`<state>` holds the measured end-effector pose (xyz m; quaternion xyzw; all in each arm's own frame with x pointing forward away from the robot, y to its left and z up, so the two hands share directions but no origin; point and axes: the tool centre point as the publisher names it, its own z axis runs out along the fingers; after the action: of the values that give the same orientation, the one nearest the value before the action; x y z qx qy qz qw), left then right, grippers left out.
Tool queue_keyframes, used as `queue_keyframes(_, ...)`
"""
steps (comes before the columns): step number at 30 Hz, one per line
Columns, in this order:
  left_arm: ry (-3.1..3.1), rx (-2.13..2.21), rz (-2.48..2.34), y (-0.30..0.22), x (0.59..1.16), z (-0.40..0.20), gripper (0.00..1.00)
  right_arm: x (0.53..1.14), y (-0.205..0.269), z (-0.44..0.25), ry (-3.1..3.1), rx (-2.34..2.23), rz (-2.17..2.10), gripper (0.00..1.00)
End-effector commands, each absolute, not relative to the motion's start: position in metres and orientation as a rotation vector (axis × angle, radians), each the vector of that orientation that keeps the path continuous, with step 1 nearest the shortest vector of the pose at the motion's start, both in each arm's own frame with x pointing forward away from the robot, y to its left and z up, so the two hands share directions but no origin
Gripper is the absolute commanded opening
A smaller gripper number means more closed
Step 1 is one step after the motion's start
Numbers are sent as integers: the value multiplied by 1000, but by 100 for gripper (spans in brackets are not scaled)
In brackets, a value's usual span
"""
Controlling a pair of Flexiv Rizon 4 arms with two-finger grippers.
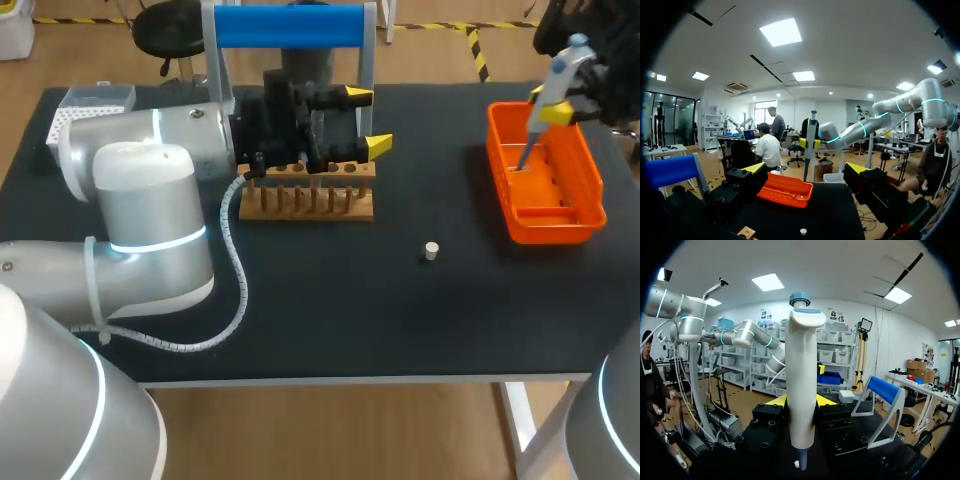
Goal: Invert the test tube, pick up the pipette, mount the tip to pipette, aspirate from beaker and dispense into the tube, eject the tip, return the pipette, and cap with the stopper.
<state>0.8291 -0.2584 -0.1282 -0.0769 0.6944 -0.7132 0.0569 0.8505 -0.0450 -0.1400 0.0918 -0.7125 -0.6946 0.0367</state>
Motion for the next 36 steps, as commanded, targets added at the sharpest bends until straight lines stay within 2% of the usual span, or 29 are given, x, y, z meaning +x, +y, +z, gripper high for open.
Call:
queue_keyframes(1, 2099, -238, -2161, -260, 828, -129, 100, 831, 9, -143, -2251, 176, -2195, 0)
queue_keyframes(17, 2099, -238, -2161, -260, 828, -129, 100, 806, 98, -161, -2289, 139, -2141, 0)
queue_keyframes(36, 2099, -238, -2161, -260, 828, -129, 100, 814, 150, -167, -2300, 87, -2152, 0)
